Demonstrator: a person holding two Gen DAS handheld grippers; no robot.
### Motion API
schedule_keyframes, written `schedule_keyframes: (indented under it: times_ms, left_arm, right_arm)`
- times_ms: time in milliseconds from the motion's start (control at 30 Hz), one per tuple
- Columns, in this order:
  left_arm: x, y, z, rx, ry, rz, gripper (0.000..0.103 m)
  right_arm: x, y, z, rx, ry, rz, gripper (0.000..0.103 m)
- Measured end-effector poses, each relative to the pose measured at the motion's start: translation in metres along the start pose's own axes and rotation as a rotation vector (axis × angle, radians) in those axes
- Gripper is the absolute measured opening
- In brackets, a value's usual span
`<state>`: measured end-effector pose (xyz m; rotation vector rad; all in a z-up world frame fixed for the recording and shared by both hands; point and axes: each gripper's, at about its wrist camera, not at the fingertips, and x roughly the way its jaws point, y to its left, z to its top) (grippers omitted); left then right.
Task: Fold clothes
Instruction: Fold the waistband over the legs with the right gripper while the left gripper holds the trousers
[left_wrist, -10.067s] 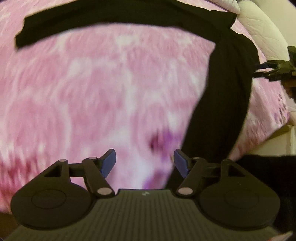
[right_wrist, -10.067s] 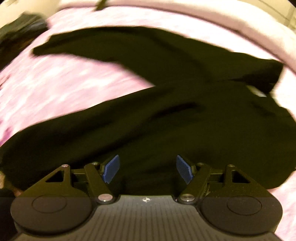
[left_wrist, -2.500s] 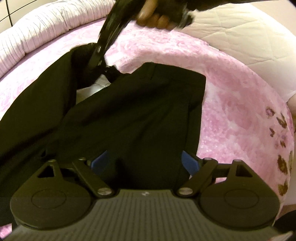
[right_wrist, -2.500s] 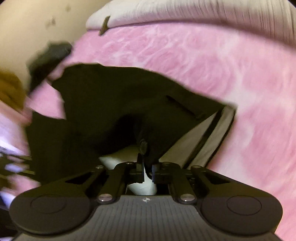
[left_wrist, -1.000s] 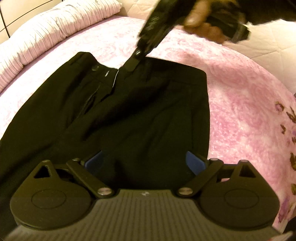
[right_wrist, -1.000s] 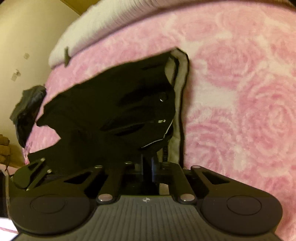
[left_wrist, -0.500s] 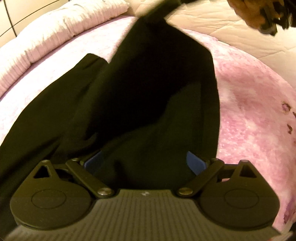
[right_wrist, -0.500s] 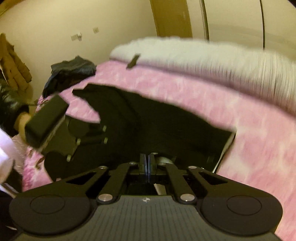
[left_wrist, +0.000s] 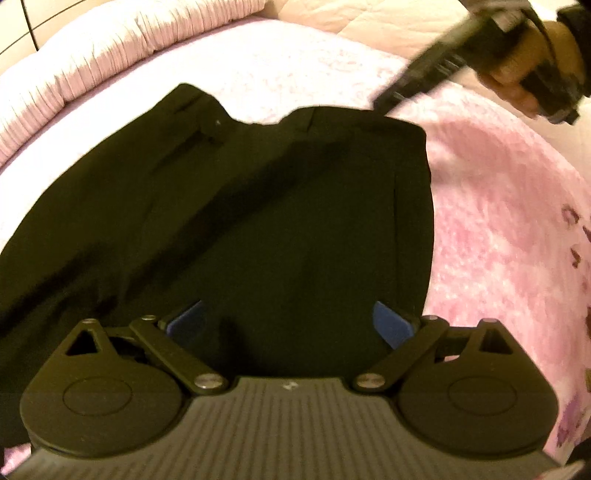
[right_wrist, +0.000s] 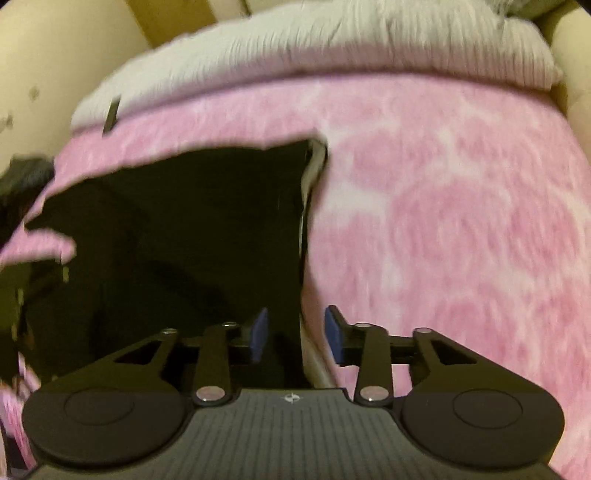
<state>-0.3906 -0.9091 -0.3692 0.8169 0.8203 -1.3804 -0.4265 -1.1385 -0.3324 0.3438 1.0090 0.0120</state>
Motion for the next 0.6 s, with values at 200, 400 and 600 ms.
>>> schedule_keyframes:
  times_ms: [200,400,600]
  left_arm:
    - [-0.005,-0.001,-0.018,0.015,0.049,-0.002,0.096]
    - [-0.012,-0.001,-0.030,0.017,0.090,-0.005,0.096]
    - [-0.015,-0.007,-0.042,0.023,0.119,-0.036,0.096]
  right_arm:
    - [0.012,-0.024,-0.028,0.170,0.058,0.071,0.055]
    - [0.015,-0.045,-0.044,0.306,0.053,0.106,0.060]
    - [0.011,-0.052,-0.065,0.493,0.008,0.162,0.066]
